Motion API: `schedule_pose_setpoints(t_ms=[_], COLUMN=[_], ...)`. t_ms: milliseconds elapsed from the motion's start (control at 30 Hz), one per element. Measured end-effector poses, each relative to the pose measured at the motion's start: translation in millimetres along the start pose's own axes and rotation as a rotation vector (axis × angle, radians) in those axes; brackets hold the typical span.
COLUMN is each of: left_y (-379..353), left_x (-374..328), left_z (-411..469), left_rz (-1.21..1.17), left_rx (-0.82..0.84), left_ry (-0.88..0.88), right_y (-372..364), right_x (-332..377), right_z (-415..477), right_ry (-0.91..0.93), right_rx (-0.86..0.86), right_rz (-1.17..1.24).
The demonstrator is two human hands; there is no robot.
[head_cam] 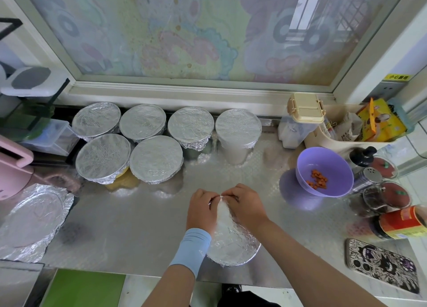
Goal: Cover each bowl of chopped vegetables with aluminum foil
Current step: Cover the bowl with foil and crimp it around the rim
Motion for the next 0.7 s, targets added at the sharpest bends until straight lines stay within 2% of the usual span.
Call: schedule_pose_setpoints(t_ms=[300, 467, 700], left_y=[0.1, 4.8, 7.5], left_x=[4.1, 4.7, 6.1], left_z=[2.9, -3.8, -8.2], left_rz=[0.018, -0.045, -0.078], left_rx=[0.05, 0.035, -0.015], left_ry=[0.04, 0.03, 0.119], right_y=[4.2, 3.8, -1.6], right_x=[2.1, 0.0, -1.4], right_z=[5.5, 3.3, 4.2], right_ry=[0.013, 0.063, 0.095], right_rx=[0.12, 0.072, 0.102], right_rz=[-0.058, -0.082, -0.183])
Point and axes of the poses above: each hand's wrist, its own z-axis towards the middle knuckle, its own y-axis out of the back of the hand, x = y × z, the point moved 2 cm from there along z, towards the middle knuckle, and after that the axes turned 2 degrees about z, right-handed, at the moved point
